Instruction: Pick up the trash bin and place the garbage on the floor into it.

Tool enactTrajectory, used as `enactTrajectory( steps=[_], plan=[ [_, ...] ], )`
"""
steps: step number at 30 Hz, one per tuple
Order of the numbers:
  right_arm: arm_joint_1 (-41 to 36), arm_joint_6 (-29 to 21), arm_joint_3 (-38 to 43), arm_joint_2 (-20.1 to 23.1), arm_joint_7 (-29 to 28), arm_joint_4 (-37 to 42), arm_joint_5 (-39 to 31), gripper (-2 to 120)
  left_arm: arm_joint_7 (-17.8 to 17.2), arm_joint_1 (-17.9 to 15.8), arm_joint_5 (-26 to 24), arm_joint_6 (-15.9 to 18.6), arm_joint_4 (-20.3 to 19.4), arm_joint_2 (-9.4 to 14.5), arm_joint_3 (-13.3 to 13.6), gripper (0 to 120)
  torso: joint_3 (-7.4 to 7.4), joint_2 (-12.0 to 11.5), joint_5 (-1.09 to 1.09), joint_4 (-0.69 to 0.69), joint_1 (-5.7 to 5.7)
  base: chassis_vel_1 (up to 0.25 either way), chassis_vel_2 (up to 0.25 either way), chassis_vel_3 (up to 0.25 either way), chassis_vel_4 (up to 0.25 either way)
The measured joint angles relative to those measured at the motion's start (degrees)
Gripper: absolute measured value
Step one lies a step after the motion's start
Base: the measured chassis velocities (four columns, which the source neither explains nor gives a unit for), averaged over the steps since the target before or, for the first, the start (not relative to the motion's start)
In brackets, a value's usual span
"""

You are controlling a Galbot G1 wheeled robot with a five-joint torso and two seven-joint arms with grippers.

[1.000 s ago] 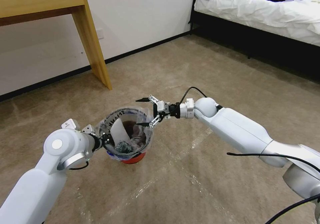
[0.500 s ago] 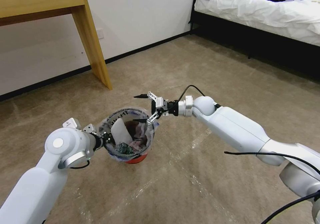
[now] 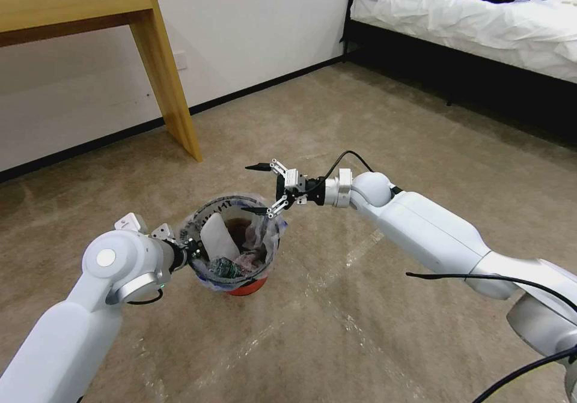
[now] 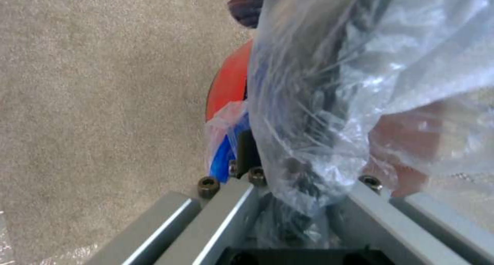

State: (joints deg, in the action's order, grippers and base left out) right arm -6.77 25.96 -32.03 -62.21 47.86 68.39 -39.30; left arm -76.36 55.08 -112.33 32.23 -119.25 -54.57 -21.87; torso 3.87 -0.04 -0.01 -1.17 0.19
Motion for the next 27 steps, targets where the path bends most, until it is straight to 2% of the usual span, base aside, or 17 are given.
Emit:
enactTrajectory(
  steps=[11,14,16,17,19,20,22,23,25,26,27],
  plan=[
    [-0.42,0.02,0.02,0.2,-0.03,0.13,0.19,100,0.08,0.0,-0.04,-0.02,-0.06,-0.15,0.0,0,0.0,0.0,0.0,0.0,0.0,0.0,0.0,0.0,0.0],
    [-1.13,-0.62,0.33,0.26,-1.31,0.72,-1.94,100,0.21,0.0,0.0,-0.02,-0.05,-0.14,0.01,0,0.0,0.0,0.0,0.0,0.0,0.0,0.0,0.0,0.0],
    [-3.01,-2.5,1.59,1.01,-5.02,2.96,-7.05,100,0.34,0.03,0.09,-0.01,0.01,-0.2,-0.05,0,0.0,0.0,0.0,0.01,0.0,0.0,0.0,0.0,0.0],
    [-3.01,-2.5,1.59,1.01,-5.02,2.96,-7.05,100,0.34,0.03,0.09,-0.01,0.01,-0.2,-0.05,0,0.0,0.0,0.0,0.01,0.0,0.0,0.0,0.0,0.0],
    [-5.94,-3.4,4.61,1.7,-10.06,5.54,-11.36,100,0.59,0.2,0.25,0.06,0.07,-0.15,-0.19,0,0.0,0.0,0.01,-0.01,0.0,0.0,0.0,0.0,0.0],
    [-5.94,-3.4,4.61,1.7,-10.06,5.54,-11.36,100,0.59,0.2,0.25,0.06,0.07,-0.15,-0.19,0,0.0,0.0,0.01,-0.01,0.0,0.0,0.0,0.0,0.0],
    [-9.37,-3.46,8.54,2.52,-16.66,7.93,-13.44,100,0.73,0.2,0.33,0.08,0.07,-0.11,-0.32,0,0.0,0.0,0.0,0.01,0.0,0.0,0.0,0.0,0.0],
    [-9.37,-3.46,8.54,2.52,-16.66,7.93,-13.44,100,0.73,0.2,0.33,0.08,0.07,-0.11,-0.32,0,0.0,0.0,0.0,0.01,0.0,0.0,0.0,0.0,0.0],
    [-13.24,-3.47,13.02,3.6,-21.84,9.58,-13.36,100,0.8,0.11,0.31,0.05,0.03,-0.15,-0.35,0,0.0,0.0,0.0,0.0,0.0,0.0,0.0,0.0,0.0],
    [-13.24,-3.47,13.02,3.6,-21.84,9.58,-13.36,100,0.8,0.11,0.31,0.05,0.03,-0.15,-0.35,0,0.0,0.0,0.0,0.0,0.0,0.0,0.0,0.0,0.0],
    [-15.22,-3.46,15.2,4.25,-24.58,10.53,-12.8,100,0.81,0.11,0.29,0.04,-0.02,-0.22,-0.34,0,0.0,0.0,0.01,-0.01,0.0,0.0,0.0,0.0,0.0]
  ],
)
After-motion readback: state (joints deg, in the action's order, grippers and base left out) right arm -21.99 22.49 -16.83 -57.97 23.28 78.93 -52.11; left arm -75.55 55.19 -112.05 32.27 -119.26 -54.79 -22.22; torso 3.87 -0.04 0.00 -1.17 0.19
